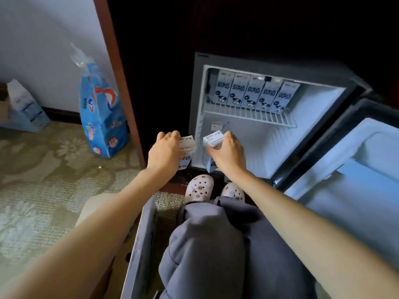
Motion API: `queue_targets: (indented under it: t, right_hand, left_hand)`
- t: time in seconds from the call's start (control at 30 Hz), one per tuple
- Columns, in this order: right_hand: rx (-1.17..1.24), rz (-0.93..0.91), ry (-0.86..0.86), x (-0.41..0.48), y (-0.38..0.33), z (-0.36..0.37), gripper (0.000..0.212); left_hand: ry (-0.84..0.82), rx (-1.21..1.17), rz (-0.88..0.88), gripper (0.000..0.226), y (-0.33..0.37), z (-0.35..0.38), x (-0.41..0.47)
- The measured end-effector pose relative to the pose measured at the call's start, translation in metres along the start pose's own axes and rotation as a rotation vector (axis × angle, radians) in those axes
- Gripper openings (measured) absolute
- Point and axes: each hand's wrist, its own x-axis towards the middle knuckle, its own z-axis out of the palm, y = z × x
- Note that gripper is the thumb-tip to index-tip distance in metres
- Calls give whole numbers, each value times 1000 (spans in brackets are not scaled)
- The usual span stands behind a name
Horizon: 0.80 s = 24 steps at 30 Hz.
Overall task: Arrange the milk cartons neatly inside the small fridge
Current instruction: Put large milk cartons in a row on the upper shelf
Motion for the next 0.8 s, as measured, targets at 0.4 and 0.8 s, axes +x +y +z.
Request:
queue_targets:
  t: [0.4, 0.8]
  right_hand:
    - [125, 332, 35, 106, 108, 57, 42]
    - [270, 367, 135, 181, 163, 127, 47]
  left_hand:
    - [-271, -52, 122, 37, 51, 115, 118]
    - [-299, -53, 153, 36, 40, 188, 177]
